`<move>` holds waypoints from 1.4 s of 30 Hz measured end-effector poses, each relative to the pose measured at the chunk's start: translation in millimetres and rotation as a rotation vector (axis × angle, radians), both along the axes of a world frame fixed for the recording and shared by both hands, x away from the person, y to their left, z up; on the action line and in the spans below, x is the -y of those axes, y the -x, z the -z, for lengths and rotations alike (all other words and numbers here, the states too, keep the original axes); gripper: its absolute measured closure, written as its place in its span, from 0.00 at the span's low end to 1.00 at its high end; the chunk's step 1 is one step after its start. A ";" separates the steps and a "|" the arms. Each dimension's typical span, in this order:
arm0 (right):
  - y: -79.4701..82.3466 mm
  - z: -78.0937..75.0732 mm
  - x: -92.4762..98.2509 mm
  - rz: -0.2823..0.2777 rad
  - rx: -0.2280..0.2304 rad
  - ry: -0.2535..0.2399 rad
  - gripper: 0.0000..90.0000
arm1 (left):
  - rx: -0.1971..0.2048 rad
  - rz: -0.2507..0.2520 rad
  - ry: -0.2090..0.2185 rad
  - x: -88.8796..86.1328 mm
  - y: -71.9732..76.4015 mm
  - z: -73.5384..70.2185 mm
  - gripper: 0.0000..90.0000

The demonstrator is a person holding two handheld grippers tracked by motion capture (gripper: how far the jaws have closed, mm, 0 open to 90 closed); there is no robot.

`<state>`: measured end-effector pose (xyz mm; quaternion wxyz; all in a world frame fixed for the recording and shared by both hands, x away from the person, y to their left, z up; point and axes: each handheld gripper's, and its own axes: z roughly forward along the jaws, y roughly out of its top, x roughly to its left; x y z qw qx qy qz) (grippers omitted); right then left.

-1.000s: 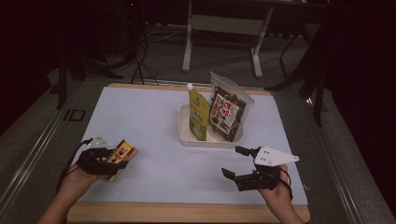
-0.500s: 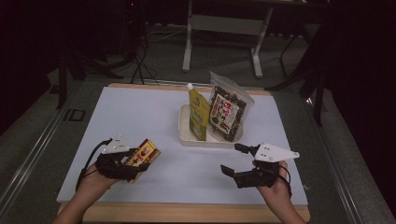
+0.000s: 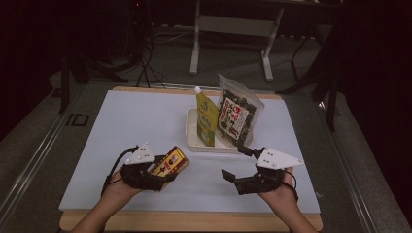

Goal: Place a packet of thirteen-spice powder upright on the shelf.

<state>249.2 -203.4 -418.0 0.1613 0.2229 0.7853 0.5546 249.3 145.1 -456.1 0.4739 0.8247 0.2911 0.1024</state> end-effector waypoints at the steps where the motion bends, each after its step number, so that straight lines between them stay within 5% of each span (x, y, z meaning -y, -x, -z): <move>1: 0.2 -0.3 -2.1 0.018 0.011 0.004 0.12 | 0.006 0.010 0.004 2.4 -0.1 -0.3 0.36; 11: 2.7 -4.1 -12.6 -0.002 0.008 0.017 0.19 | 0.081 0.040 0.050 20.8 3.0 -0.6 0.36; 18: 3.0 -9.3 -23.5 -0.015 -0.056 -0.052 0.26 | 0.102 0.043 0.118 29.8 0.6 3.8 0.36; 28: -1.2 -8.4 -44.2 0.001 -0.147 -0.120 0.39 | 0.207 0.048 0.189 37.5 3.3 9.1 0.36; 34: -3.6 -5.3 -58.3 0.004 -0.190 -0.118 0.39 | 0.229 0.052 0.231 40.5 2.9 12.5 0.35; 42: -7.3 -3.7 -66.7 0.042 -0.284 -0.137 0.60 | 0.303 0.020 0.257 42.2 4.5 15.9 0.35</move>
